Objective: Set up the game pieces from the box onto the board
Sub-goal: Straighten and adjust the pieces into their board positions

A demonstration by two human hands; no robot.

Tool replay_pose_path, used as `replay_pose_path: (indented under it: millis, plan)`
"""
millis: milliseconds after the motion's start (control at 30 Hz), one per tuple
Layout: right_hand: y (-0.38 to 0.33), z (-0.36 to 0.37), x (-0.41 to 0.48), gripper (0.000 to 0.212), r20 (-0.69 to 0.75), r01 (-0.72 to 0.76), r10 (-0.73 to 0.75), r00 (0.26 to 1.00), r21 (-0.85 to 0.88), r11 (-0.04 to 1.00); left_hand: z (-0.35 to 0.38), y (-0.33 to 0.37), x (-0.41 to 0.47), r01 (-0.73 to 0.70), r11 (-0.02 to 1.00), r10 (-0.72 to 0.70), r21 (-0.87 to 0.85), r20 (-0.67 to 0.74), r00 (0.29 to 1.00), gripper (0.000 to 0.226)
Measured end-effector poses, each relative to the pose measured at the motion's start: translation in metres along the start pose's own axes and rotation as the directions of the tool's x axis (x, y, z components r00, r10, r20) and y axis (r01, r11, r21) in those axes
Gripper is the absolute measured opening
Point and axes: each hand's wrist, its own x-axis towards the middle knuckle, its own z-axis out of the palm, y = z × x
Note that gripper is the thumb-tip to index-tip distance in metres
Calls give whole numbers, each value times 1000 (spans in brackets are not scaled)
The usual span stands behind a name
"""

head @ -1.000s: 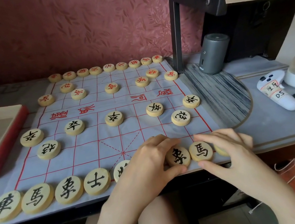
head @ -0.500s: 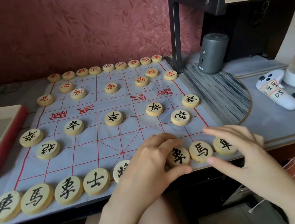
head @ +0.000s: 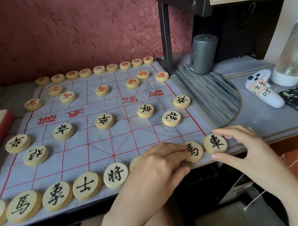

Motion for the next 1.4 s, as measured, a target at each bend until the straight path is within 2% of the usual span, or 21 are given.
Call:
replay_pose_path:
  millis: [133, 400, 500, 600, 733, 900, 1067, 1233, 1400]
  plan:
    - [1, -1, 0, 43, 31, 12, -12, 999, 6, 1000, 0, 0, -2, 32, 999, -32, -20, 3, 999, 35]
    - [1, -2, -1, 45, 62, 17, -16, 998, -6, 1000, 2, -2, -2, 30, 999, -30, -28, 6, 1000, 37]
    - [-2, -3, -3, 47, 56, 57, -52, 997, -94, 994, 2, -3, -2, 18, 1000, -18, -20, -13, 1000, 35]
    - [-13, -4, -5, 56, 41, 59, -54, 998, -120, 991, -2, -6, -5, 55, 997, -57, -46, -51, 997, 39]
    - [-28, 4, -2, 51, 80, 126, -120, 990, -83, 988, -12, -13, -11, 125, 992, -125, -2, -89, 988, 52]
    - [-37, 17, 5, 51, 147, 150, -135, 980, -101, 983, -18, -13, -15, 195, 977, -185, 87, -115, 976, 55]
    - [-37, 21, 7, 40, 148, 193, -172, 974, -141, 971, -14, -17, -11, 184, 981, -180, 60, -76, 981, 59]
    - [-37, 23, 5, 44, 114, 204, -189, 975, -139, 969, -11, -18, -9, 172, 985, -172, -3, -46, 984, 52]
    - [-36, 23, 5, 40, 109, 206, -194, 975, -113, 972, -9, -19, -9, 149, 989, -150, -10, -55, 987, 55]
